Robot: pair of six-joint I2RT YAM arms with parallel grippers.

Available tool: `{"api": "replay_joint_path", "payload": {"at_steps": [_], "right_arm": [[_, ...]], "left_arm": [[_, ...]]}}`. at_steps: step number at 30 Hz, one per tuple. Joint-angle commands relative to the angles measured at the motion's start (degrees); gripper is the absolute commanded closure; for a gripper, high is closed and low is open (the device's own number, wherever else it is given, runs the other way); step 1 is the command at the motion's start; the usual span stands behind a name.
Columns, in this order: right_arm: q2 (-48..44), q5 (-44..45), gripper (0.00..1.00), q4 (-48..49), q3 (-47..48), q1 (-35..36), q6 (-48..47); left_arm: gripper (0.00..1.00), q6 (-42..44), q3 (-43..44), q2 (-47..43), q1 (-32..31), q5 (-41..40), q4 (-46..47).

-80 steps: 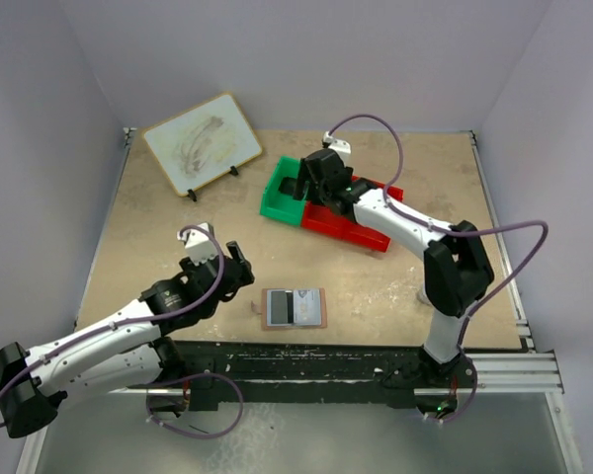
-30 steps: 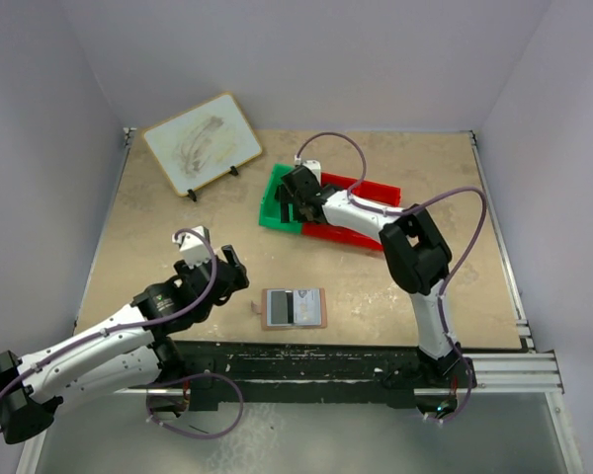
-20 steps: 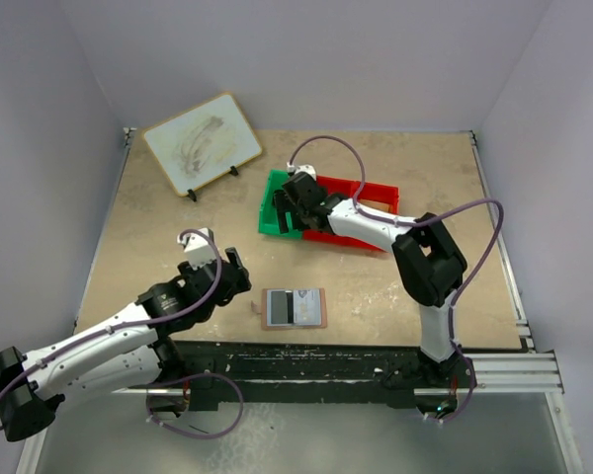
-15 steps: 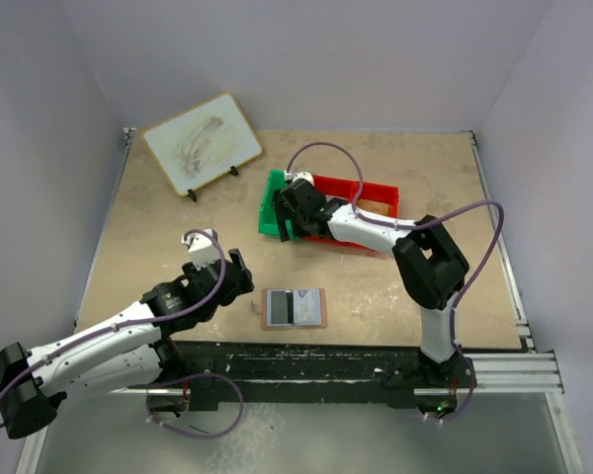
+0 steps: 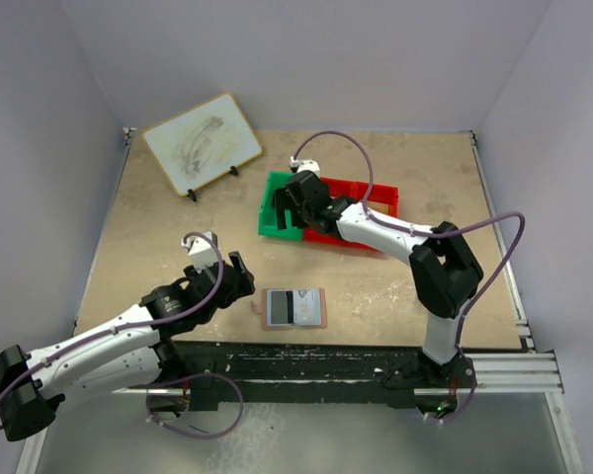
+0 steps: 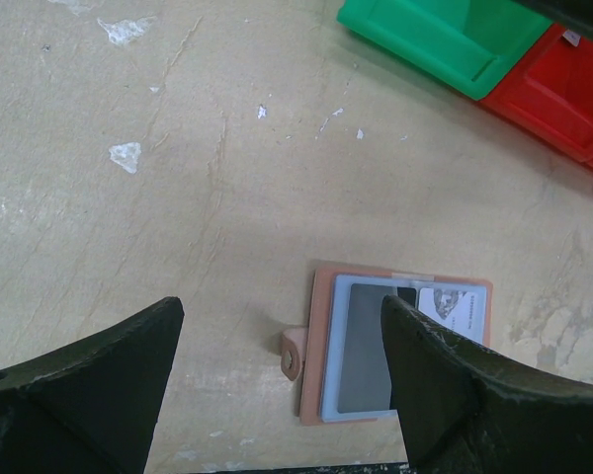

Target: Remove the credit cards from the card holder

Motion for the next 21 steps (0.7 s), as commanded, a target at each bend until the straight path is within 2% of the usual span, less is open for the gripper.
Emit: {"api": "replay_joint_path", "payload": {"at_steps": [1,6,15,21], "right_arm": [[2.4,4.3,0.07,0.6,4.8,0.0,3.6],[7.3,8.4,0.07,-3.5,8.5,0.0,5.7],[8.9,9.5,0.06,-4.3,8.0,0.0,5.7],[7.3,4.7,0.08,-1.8,5.0,0.3,2.2]], "left_arm": [[0.21,-0.5,0.6,-0.1,0.3,0.3,1.7],[0.21,0.0,0.7,-0.2,0.3,0.8,1.1],[0.21,0.3,0.7,-0.3,0.3,0.3,0.9],[0.21,0.4,0.7,0.4,0.3,0.6,1.3]]}}
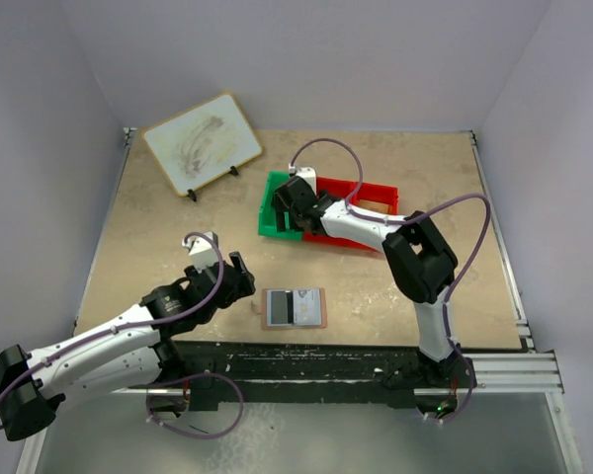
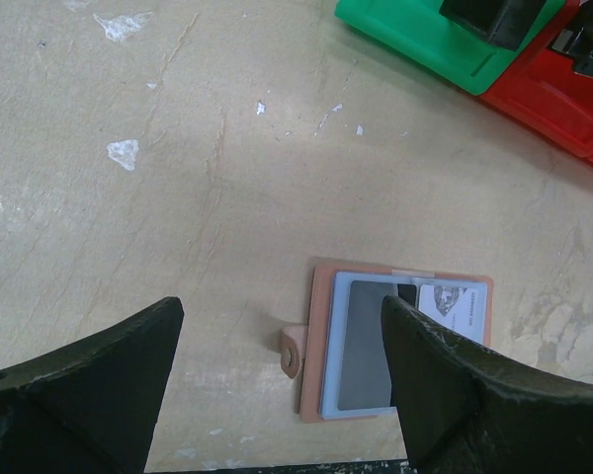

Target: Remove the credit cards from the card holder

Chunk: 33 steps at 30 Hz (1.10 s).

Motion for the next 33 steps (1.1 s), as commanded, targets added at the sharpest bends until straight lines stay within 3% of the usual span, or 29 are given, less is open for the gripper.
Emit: {"api": "replay_joint_path", "payload": {"at_steps": [1,14,20,29,33], "right_arm": [[-3.5,-2.8,0.08,2.1,-2.1,0.4,-2.8],[-13.0,-4.4,0.08,3.3,-8.5,1.0,-5.4],[-24.5,-4.5,0.09,5.8,-16.0,1.0,-3.3],[-44.5,-23.1,0.21,27.4,-42.8,1.0,11.0],[-49.0,-30.8,0.3,41.4,-54.7,1.1,20.2]], "left_arm": [[0.21,0.3,0.7,0.5,0.3,0.2,1.5],[0.21,2.0,0.5,2.2,0.3,4.3,6.3],[0.23,5.0,-0.1,4.9,0.2,11.6,12.1],[0.39,5.4,-2.5,9.9,-0.3,21.5,25.3],[0.48,4.0,-3.3,13.2,-2.6,18.1,25.2]]}}
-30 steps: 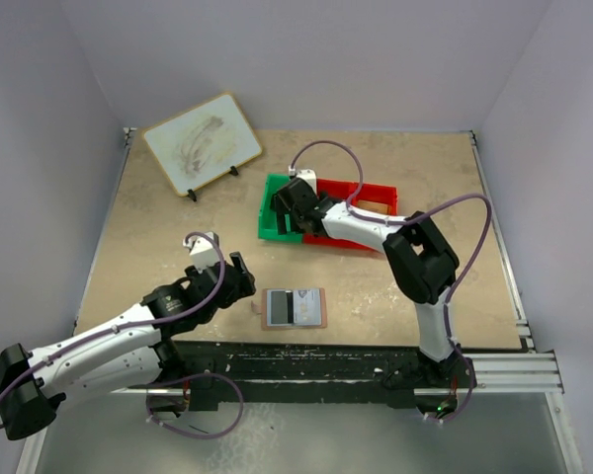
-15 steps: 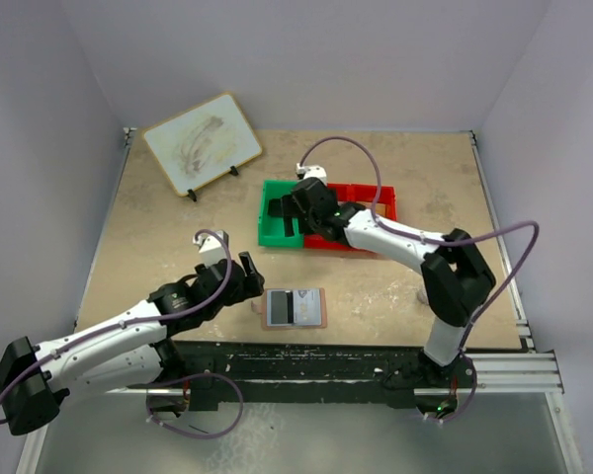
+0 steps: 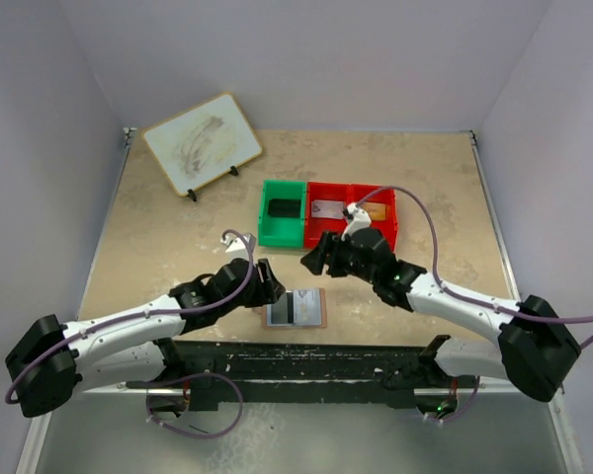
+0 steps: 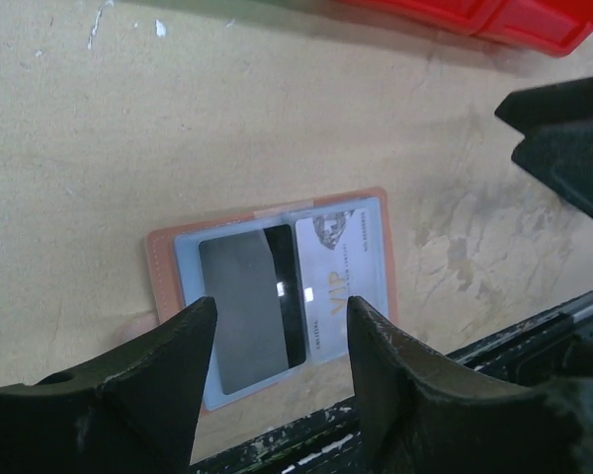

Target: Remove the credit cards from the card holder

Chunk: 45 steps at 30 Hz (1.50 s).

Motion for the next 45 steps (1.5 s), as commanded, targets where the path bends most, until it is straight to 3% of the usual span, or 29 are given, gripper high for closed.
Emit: {"api": "replay_joint_path", "payload": {"at_steps": [1,6,14,26,31,36,42,45], "right_arm": [[-3.3,-11.3,0.33,19.8,-10.2,0.2,12.7],[0.0,-17.9,0.43,30.8,-15.6,0.9,17.3],[8.4,-19.2,0.52,31.5,-14.0,4.5,18.1],[14.9,-20.9,0.56,31.6,-11.6,5.9,17.4],[16.5,-18.5,0.55,26.4,-11.4,6.0,16.1],[18.9,-22.1,0.55,31.6,-13.6,6.0,15.6],[20.1,-15.5,0.55,22.6,-12.0,6.0,16.2],[20.3,-14.5,0.57,24.8,-14.6,6.0,18.6]], "left_arm": [[0.48,-0.8,-1.4,2.4,-2.9,-2.0,3.6],[0.49,-2.1,-2.4,4.3,-4.0,-3.2,4.4],[0.57,-3.4,-3.1,6.2,-4.1,-6.6,2.3],[0.67,-3.1,-4.3,6.3,-4.2,-5.6,5.4],[0.7,-2.8,-4.1,7.4,-4.3,-5.1,5.4],[0.71,-2.4,-5.0,7.4,-4.4,-4.9,6.9],[0.77,-1.1,-4.9,9.7,-5.0,-5.8,6.6],[0.81,-1.0,-4.9,11.1,-5.5,-6.7,5.5]]}}
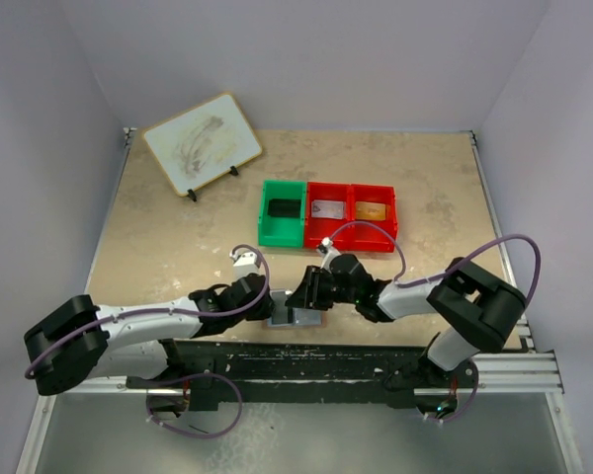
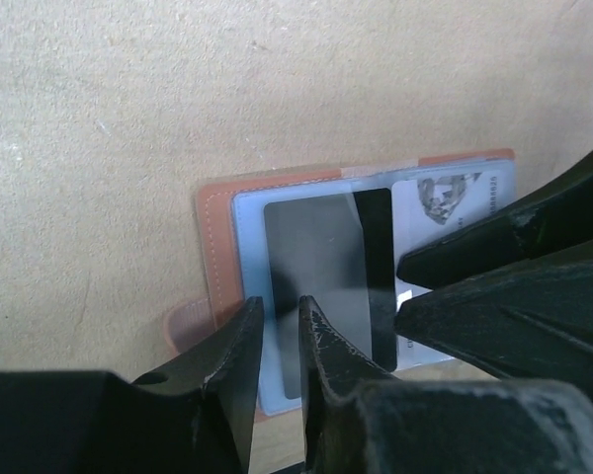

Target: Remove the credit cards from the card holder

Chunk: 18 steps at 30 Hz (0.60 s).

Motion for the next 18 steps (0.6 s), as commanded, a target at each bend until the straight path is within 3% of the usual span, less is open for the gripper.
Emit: {"api": "replay_joint_path", "payload": {"at_steps": [1,12,18], "right_arm": [[1.0,4.1,0.57,-1.3,-2.6,0.3,2.1],[4.2,2.1,0.6,3.2,-3.3,0.4,3.3],[2.0,2.5,0.68,5.4,-5.4,0.4,4.7]], "left_arm": [[0.82,1.4,-0.4,2.0,-0.9,-2.2,0.8],[0.92,0.7,-0.6,6.7,-1.8,-1.9,1.2],[0.94,0.2,0.0,4.5,-1.8,-3.5,-0.9]]}}
